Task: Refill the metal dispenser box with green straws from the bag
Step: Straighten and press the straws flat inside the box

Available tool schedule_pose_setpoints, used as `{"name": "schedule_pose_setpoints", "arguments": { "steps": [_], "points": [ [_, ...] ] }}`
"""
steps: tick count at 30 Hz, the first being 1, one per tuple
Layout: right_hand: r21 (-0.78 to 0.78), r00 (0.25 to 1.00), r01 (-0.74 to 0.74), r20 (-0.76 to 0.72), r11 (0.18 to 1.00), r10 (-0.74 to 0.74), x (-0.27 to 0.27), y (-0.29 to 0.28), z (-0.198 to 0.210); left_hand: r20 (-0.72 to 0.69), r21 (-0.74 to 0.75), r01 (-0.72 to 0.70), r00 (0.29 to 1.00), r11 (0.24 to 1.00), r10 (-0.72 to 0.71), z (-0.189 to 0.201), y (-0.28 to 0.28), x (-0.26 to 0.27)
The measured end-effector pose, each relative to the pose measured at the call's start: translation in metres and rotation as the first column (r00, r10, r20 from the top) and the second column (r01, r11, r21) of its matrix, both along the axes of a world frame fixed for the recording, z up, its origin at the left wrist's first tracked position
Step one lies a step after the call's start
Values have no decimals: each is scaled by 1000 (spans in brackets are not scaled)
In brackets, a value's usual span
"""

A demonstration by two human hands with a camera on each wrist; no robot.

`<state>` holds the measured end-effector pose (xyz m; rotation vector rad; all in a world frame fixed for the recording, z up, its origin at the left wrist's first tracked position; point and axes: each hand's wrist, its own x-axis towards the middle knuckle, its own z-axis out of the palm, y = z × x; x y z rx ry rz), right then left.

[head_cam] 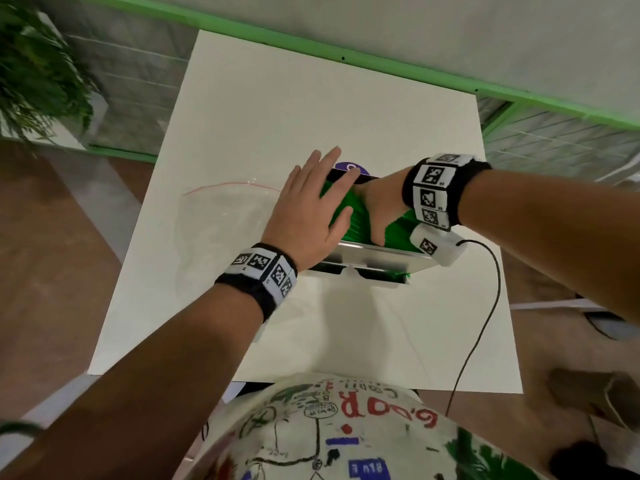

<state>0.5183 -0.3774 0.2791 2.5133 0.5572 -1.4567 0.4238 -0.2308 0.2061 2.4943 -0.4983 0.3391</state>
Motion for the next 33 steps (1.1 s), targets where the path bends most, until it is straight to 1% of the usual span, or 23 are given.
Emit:
{"name": "schedule_pose_setpoints", "arguments": {
  "steps": [2,4,7,9,11,13,15,19,23,28,31,33],
  "points": [
    [56,998,69,-10,996,-69,-1,-2,-5,33,-13,20,999,1000,-20,-1,0,-1],
    [87,989,144,-55,986,-139,-1,-6,-7,94,26,61,994,998,-64,-2,-1,-1],
    [129,987,148,-74,981,-139,0,-5,-10,175,146,131,972,981,-156,-8,-1,3],
    [131,984,165,-87,978,-155,-1,-5,-10,196,208,132,965,969,-174,-9,0,5],
    [151,986,163,-64,975,-155,-2,-6,-12,214,227,117,963,967,-167,-7,1,7],
    [172,990,139,-3,975,-141,-4,-9,-13,235,218,114,958,969,-166,-4,2,9],
    [159,992,107,48,982,-115,-5,-11,-14,250,209,116,954,971,-168,-1,4,10],
    [105,993,118,11,987,-120,-2,-7,-16,274,177,103,950,979,-149,-4,6,13],
    [133,981,193,1,972,-195,-3,-7,-18,245,134,112,959,985,-142,-8,7,12],
    [181,971,214,64,960,-229,-8,-14,-24,187,72,109,975,991,-121,-12,7,10],
    [169,974,215,37,962,-224,-6,-12,-24,173,48,87,980,995,-94,-15,6,7],
    [166,969,241,8,956,-246,-4,-12,-24,164,46,77,983,996,-84,-16,4,7]
  ]
}}
